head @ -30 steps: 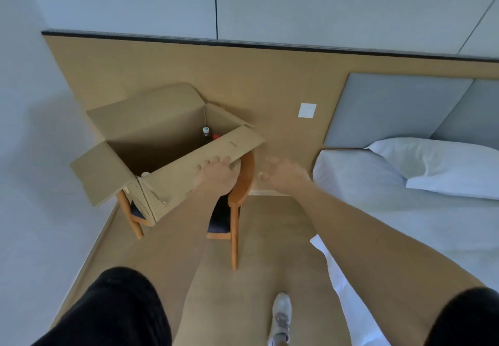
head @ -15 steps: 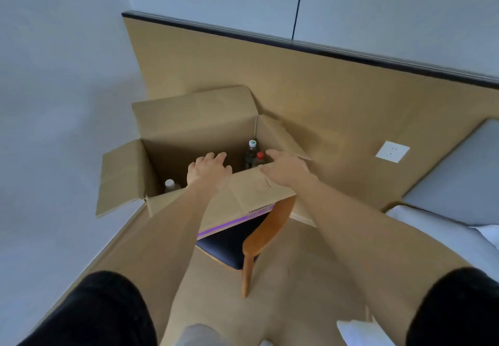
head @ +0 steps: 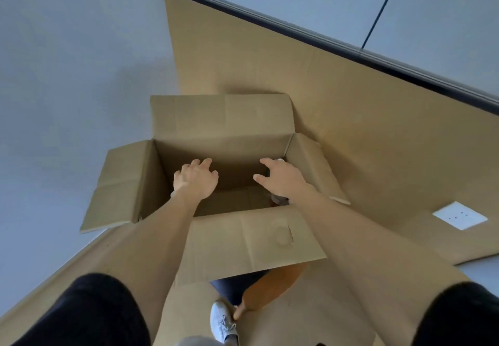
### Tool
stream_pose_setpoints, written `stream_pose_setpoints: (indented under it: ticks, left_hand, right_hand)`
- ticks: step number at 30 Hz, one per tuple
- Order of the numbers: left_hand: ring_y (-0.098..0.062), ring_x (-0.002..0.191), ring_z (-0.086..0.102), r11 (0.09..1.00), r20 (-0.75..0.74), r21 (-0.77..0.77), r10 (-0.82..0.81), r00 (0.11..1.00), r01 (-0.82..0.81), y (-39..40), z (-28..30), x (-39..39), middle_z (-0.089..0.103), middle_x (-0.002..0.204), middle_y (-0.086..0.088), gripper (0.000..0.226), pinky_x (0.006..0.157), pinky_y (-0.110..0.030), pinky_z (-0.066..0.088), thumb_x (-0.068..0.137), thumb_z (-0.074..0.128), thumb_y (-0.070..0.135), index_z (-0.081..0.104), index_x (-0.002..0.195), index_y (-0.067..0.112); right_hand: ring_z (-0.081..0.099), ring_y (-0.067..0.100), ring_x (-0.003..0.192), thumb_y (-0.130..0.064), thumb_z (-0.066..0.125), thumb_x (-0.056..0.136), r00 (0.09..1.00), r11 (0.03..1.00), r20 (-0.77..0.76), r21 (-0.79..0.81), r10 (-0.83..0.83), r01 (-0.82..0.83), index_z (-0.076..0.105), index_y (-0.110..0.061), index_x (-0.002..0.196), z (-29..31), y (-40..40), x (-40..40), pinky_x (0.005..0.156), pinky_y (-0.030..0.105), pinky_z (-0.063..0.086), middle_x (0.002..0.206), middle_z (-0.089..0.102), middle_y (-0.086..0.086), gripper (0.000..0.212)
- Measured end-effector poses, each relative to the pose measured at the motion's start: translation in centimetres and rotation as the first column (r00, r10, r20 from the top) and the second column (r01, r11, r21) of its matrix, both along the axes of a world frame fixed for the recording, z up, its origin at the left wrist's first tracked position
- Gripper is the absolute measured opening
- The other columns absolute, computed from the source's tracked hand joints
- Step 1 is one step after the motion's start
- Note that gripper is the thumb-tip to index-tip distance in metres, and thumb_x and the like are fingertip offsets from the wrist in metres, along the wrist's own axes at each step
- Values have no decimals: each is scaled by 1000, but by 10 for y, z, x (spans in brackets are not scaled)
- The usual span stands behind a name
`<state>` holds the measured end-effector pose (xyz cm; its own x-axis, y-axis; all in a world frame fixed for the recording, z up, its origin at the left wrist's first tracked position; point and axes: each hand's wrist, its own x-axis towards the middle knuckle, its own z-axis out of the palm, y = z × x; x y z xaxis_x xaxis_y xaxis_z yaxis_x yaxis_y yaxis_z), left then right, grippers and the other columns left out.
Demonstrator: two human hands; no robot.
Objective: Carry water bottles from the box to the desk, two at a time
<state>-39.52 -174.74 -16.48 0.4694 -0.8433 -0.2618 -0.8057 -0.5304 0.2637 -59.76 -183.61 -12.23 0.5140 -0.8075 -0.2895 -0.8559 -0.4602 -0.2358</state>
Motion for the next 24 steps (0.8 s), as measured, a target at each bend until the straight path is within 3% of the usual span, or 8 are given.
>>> stream_pose_setpoints:
  ticks: [13,17,21,24]
  left_hand:
    - [-40,131,44,959,-34,243,157,987,-144,-34,-63,53,43,148,-14,54,105,-52,41,104,39,38,31,155,24]
    - [-41,129,46,897,-29,402,214,976,-184,-40,-81,61,43,145,-15,54,103,-51,45,98,53,28,39,150,20]
    - [-35,123,57,854,-21,469,265,964,-225,-46,-99,68,56,137,-15,56,97,-45,54,90,69,19,50,142,16]
    - [-34,118,61,835,63,508,209,976,-211,-50,-111,68,60,130,-17,40,92,-43,56,94,61,12,55,134,8]
  right_hand:
    - [45,29,138,-53,48,100,997,983,-68,186,23,-10,31,-27,155,-74,-94,27,109,46,43,155,42,6,63]
    - [44,30,138,-54,48,99,994,970,-83,235,77,-56,32,-28,155,-96,-108,36,109,47,44,154,43,6,63]
    - [44,29,138,-54,48,99,989,964,-108,255,104,-73,32,-29,154,-108,-126,38,108,45,44,154,43,5,62]
    - [46,29,137,-53,48,100,984,958,-129,276,124,-84,33,-29,154,-115,-137,35,108,44,44,153,43,5,62]
